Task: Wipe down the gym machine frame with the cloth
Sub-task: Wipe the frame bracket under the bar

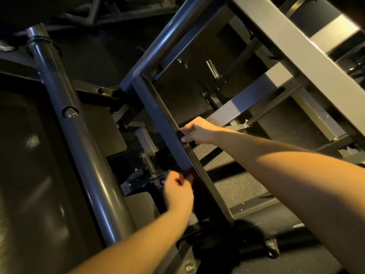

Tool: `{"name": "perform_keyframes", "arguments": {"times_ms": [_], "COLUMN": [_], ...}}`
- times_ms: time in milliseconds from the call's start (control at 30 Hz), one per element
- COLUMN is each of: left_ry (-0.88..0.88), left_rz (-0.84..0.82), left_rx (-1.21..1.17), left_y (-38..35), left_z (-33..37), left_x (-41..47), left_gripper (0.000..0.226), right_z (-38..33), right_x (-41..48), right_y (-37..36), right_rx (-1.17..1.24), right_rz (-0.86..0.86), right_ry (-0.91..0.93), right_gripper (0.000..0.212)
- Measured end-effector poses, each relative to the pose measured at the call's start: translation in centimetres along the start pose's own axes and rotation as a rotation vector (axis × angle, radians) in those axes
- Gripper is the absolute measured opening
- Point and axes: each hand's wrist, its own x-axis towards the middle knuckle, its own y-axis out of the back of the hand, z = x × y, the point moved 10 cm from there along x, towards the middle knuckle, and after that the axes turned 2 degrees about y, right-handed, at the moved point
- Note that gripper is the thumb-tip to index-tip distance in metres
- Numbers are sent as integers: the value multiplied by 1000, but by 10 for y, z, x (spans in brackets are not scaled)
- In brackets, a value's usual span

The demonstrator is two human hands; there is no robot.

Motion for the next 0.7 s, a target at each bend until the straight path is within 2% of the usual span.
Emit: {"name": "perform_keyframes", "arguments": {"times_ms": [67, 133, 267, 333, 367, 500, 600, 700], "left_ry": [77, 76, 36, 21, 47, 198, -22, -141], "left_rz": [-163, -201, 65, 101, 67, -277, -222, -134], "left_rx": [141, 175, -64, -98, -47, 201, 238, 105], "left_y": [-25, -29, 7, 9, 2, -44, -29, -9], "left_z": [-44, -55, -9, -8, -18, -84, -37, 26], "left_x": [-29, -31, 12, 11, 3, -38, -21, 4], "left_gripper": [11, 13, 8, 10, 11, 13, 13, 12], "right_z": [2, 3, -4, -7, -9, -18, -33, -30], "right_x": [1, 1, 4, 3, 3, -1, -8, -14], "right_y": [1, 0, 3, 4, 4, 2, -1, -5], "right_rx": [3, 5, -91, -124, -130, -191, -265, -239], "right_rz": [2, 1, -14, -16, -12, -28, -43, -58], "right_ry": [-5, -4, 22, 27, 30, 45, 86, 50], "right_gripper": [44, 44, 45, 44, 44, 34, 27, 39]}}
